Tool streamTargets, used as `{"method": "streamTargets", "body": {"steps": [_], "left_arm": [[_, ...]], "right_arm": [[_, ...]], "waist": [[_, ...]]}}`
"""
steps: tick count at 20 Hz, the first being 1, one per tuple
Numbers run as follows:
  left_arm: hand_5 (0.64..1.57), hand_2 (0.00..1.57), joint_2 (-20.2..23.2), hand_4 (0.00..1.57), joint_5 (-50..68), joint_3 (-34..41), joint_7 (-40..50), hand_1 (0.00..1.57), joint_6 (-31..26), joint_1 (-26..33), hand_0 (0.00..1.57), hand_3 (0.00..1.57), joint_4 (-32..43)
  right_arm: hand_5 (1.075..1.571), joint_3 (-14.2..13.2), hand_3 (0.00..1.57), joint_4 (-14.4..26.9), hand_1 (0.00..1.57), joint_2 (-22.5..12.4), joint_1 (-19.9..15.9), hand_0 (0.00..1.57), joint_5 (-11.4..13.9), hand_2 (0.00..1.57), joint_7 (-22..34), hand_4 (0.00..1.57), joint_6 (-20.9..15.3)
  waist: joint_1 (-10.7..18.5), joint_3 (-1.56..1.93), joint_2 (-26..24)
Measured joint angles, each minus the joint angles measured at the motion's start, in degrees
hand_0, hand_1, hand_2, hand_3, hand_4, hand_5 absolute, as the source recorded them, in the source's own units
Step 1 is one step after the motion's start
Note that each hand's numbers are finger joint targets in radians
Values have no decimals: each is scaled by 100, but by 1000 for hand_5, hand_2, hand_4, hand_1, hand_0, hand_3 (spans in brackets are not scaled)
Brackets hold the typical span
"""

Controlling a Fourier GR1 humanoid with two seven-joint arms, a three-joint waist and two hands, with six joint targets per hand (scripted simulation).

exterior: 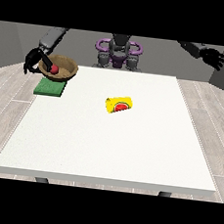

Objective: Pick the cup and pour the ball into the bowl, then pick the bowl and place it on the pad

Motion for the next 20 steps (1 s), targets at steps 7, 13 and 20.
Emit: {"method": "streamTargets", "body": {"steps": [7,13,20], "left_arm": [[1558,0,596,1189,344,449,-217,0,-516,-73,0,0,492],[1549,0,730,1174,430,528,-362,0,-639,-87,0,0,461],[1569,0,675,1007,377,385,-281,0,-631,-33,0,0,397]], "right_arm": [[1560,-302,709,216,1571,-28,-85,1571,-171,1571,-305,0,-146],[1518,-550,917,646,420,-381,-189,420,-200,562,-359,0,-253],[1361,-506,0,916,0,-478,-428,0,-238,0,-176,0,67]], "waist": [[9,1,306],[100,3,550],[124,3,356]]}}
